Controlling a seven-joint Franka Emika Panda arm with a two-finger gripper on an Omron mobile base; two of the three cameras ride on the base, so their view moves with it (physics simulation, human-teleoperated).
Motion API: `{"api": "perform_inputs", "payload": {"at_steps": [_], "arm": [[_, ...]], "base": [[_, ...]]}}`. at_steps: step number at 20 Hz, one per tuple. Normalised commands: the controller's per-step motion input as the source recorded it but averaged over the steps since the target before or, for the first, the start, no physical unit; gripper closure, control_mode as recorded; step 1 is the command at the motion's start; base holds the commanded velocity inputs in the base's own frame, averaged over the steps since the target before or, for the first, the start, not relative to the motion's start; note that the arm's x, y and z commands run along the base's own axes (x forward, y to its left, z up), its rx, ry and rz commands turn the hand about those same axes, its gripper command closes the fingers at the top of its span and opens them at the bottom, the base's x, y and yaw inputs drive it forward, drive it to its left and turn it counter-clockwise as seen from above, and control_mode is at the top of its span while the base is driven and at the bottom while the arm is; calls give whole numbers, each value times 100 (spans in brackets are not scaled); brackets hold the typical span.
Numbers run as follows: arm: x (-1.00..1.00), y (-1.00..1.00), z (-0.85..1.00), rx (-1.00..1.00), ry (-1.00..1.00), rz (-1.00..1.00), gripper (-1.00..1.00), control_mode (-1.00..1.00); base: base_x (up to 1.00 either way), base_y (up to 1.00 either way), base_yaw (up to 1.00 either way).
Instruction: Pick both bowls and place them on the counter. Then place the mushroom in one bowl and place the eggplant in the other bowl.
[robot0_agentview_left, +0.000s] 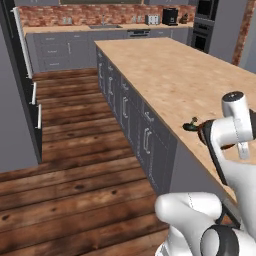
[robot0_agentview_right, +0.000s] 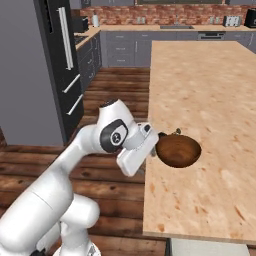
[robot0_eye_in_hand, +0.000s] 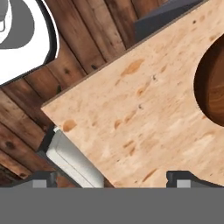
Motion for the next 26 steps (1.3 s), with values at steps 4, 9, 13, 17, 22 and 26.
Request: {"api": "perform_inputs", "payload": {"at_steps": [4, 9, 13, 17, 22, 26], "arm": [[-24, 2, -4, 0, -2, 0, -100, -100], [-35, 0, -1, 0, -5, -1, -100, 100], [0, 0, 0, 0, 0, 0, -100, 100], [0, 0, 0, 0, 0, 0, -100, 100], [0, 0, 0, 0, 0, 0, -100, 100], [0, 0, 0, 0, 0, 0, -100, 100]], "base": [[0, 0, 0], [-53, -11, -8], [-71, -35, -36], [-42, -25, -53], [9, -39, -54], [46, -90, -29]]}}
